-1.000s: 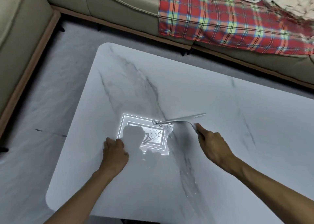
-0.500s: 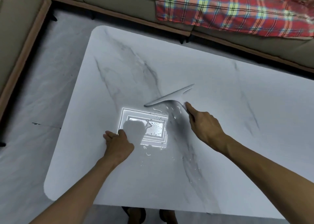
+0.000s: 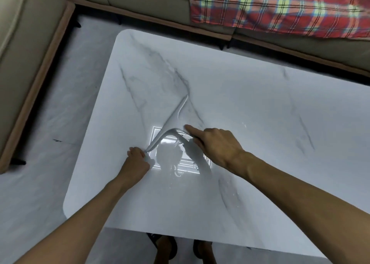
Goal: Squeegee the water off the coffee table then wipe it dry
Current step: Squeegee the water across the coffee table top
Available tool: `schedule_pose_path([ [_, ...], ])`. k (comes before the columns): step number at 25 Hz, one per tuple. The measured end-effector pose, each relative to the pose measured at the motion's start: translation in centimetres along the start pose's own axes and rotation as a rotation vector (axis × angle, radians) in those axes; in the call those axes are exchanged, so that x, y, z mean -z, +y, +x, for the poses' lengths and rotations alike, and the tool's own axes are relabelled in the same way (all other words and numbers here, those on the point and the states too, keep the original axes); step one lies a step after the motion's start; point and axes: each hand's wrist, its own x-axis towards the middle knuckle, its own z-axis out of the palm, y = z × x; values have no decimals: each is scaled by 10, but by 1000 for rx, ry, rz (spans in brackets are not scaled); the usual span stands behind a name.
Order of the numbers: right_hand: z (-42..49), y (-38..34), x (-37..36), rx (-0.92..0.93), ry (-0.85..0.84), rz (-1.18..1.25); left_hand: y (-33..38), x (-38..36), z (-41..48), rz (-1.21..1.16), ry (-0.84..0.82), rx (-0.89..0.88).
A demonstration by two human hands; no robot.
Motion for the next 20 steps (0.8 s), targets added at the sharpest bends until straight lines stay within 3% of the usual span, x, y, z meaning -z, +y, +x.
schedule_pose_path([
  [4, -3, 0, -19, 22, -7, -45, -9, -1, -2, 58, -25, -8],
  [12, -118, 102, -2, -243, -36, -124, -10, 8, -13, 48, -77, 28],
  [15, -101, 71, 5, -154, -30, -121, -20, 25, -26, 39, -28, 66],
  [20, -28, -54, -29, 155, -67, -69, -44, 40, -43, 62, 4, 96],
])
